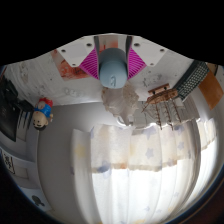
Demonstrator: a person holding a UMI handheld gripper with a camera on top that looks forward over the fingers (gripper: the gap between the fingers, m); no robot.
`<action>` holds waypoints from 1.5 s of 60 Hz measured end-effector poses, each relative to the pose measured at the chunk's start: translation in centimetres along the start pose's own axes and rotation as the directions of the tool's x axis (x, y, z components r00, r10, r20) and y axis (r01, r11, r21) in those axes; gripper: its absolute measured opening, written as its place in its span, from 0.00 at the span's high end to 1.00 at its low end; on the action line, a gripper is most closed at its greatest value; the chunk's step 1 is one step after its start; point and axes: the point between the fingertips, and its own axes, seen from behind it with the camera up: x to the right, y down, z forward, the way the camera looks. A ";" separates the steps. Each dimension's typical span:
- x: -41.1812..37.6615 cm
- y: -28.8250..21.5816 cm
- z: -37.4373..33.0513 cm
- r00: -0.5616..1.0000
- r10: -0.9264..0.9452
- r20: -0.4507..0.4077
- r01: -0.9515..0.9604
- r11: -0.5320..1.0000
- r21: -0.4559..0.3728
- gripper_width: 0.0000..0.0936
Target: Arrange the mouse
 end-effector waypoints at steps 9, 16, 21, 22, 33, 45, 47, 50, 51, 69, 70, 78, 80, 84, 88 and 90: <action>7.5 0.7 3.2 0.998 -0.038 -0.048 0.037 0.999 -0.023 0.62; 10.6 5.4 5.9 0.999 -0.035 -0.017 0.033 0.994 -0.103 0.62; 11.4 9.0 7.1 0.999 -0.047 -0.002 0.046 0.988 -0.150 0.59; 11.5 9.6 7.2 0.999 -0.045 0.000 0.044 0.986 -0.159 0.58; 12.3 11.8 7.2 0.998 -0.056 0.006 0.056 0.979 -0.196 0.18; 13.0 8.6 -0.8 1.000 -0.027 0.001 0.026 0.972 -0.235 0.08; 13.0 8.2 -3.1 1.000 -0.031 0.004 0.031 0.968 -0.248 0.09; 13.0 7.8 -6.5 0.999 -0.042 0.014 0.045 0.963 -0.265 0.09; 13.1 7.6 -7.6 0.999 -0.046 0.015 0.049 0.962 -0.268 0.09; 13.8 7.4 -17.2 0.994 -0.110 0.001 0.107 0.962 -0.250 0.09; 13.7 7.4 -17.3 0.994 -0.108 0.001 0.105 0.963 -0.248 0.09; 14.1 7.1 -17.3 0.996 -0.086 -0.015 0.080 0.968 -0.238 0.09; 14.1 6.9 -17.2 0.996 -0.088 -0.018 0.082 0.970 -0.230 0.09; 14.0 7.0 -17.2 0.995 -0.098 -0.016 0.092 0.968 -0.232 0.09; 13.7 7.3 -17.2 0.996 -0.088 -0.005 0.084 0.968 -0.238 0.09; 13.5 7.4 -17.3 0.996 -0.084 0.002 0.082 0.966 -0.243 0.09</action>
